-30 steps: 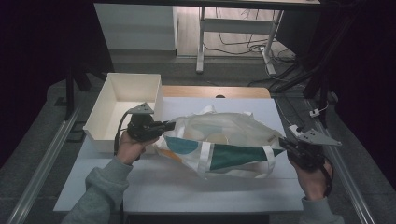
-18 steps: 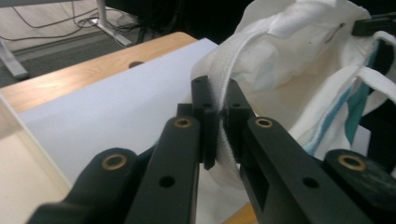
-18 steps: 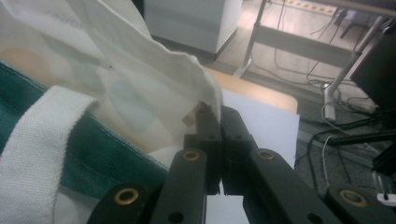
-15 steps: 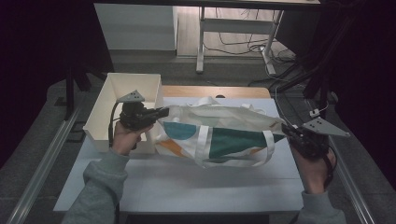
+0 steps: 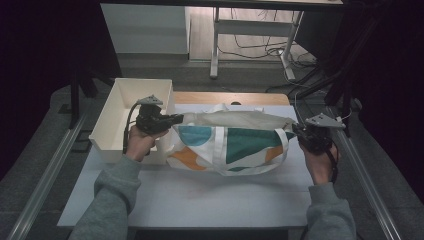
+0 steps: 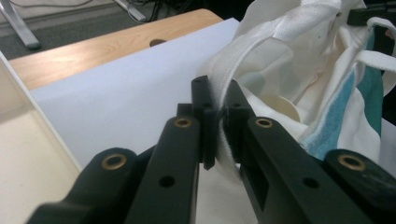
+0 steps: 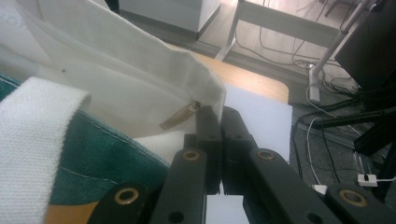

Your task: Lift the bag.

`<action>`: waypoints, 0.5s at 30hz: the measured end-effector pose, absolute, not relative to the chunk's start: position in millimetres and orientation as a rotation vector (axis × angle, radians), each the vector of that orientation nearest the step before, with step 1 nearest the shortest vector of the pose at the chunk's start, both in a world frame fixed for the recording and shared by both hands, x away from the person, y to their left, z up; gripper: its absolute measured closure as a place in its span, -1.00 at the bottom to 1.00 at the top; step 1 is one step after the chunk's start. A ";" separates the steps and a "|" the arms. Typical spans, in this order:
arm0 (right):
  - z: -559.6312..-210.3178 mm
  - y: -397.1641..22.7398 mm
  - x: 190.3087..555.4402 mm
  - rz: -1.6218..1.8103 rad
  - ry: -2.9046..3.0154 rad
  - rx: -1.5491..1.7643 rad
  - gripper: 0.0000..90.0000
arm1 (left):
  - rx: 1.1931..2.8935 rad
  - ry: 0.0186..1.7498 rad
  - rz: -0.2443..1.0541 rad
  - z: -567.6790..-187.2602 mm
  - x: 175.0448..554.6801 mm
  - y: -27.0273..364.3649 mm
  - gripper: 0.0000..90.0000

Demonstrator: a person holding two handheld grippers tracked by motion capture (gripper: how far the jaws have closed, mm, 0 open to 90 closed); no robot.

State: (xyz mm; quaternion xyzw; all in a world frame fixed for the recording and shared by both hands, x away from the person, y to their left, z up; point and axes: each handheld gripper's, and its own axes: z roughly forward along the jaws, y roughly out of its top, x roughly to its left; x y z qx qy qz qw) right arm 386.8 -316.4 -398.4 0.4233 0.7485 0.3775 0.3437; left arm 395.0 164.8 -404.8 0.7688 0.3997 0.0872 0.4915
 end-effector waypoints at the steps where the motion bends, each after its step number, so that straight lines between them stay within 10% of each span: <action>1: -400.2 -315.9 389.0 0.973 1.950 1.102 0.96 | 1.870 0.973 0.206 -405.9 396.1 164.6 0.92; 15: -443.0 -315.6 415.9 0.905 2.035 1.191 0.96 | 1.937 0.986 0.185 -416.3 402.3 155.1 0.91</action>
